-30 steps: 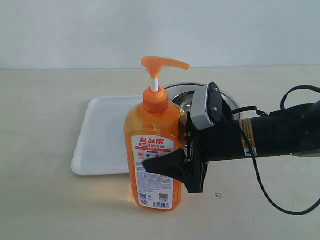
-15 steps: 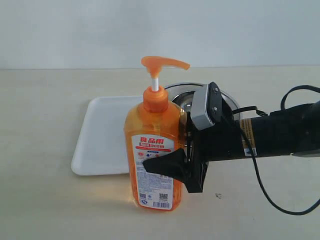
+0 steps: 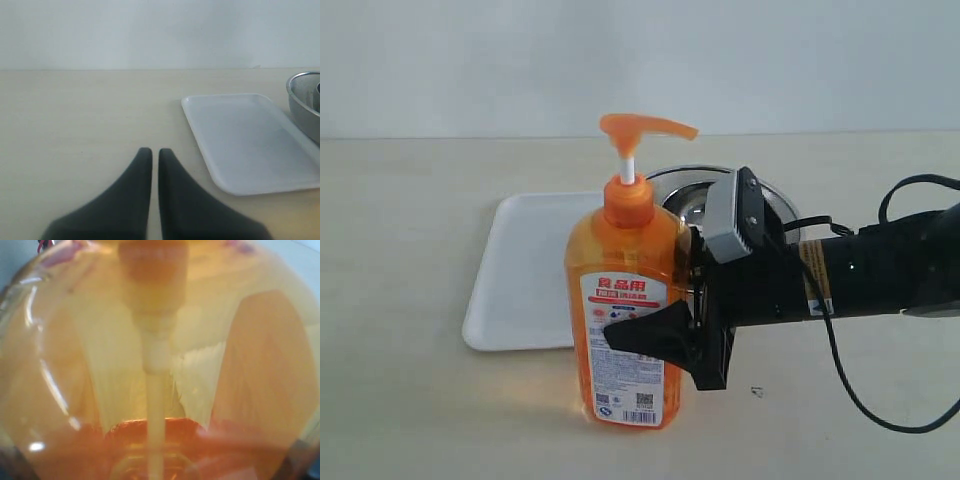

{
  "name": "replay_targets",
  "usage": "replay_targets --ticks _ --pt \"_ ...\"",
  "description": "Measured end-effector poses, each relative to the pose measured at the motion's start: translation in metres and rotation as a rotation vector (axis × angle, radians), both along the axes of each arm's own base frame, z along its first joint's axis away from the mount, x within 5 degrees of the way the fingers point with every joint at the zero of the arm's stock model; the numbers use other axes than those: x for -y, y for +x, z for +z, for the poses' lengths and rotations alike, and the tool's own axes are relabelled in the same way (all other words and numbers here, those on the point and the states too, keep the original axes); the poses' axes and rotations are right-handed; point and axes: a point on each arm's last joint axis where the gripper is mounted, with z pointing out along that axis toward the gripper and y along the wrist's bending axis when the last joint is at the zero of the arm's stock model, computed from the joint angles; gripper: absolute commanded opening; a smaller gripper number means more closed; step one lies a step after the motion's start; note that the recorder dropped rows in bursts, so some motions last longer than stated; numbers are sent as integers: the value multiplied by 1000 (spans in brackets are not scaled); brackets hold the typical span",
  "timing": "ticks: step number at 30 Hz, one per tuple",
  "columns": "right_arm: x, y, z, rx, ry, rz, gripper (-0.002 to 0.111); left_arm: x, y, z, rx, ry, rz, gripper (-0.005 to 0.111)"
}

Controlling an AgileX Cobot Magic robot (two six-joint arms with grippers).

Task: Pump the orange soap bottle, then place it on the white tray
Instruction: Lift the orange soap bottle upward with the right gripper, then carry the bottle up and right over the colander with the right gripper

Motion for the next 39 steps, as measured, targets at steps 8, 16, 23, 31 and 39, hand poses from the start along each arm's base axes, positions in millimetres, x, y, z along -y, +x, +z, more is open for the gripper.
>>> replay_targets --ticks 8,16,23,31,39 --pt "-1 0 2 0 22 -2 3 0 0 0 0 0 0 5" --pt "-2 -2 6 54 66 40 3 0 0 0 0 0 0 5" --pt "-1 -4 20 114 78 44 3 0 0 0 0 0 0 5" --pt "6 -11 63 182 75 -25 3 0 0 0 0 0 0 5" --pt "7 -10 67 173 61 -63 3 0 0 0 0 0 0 5"
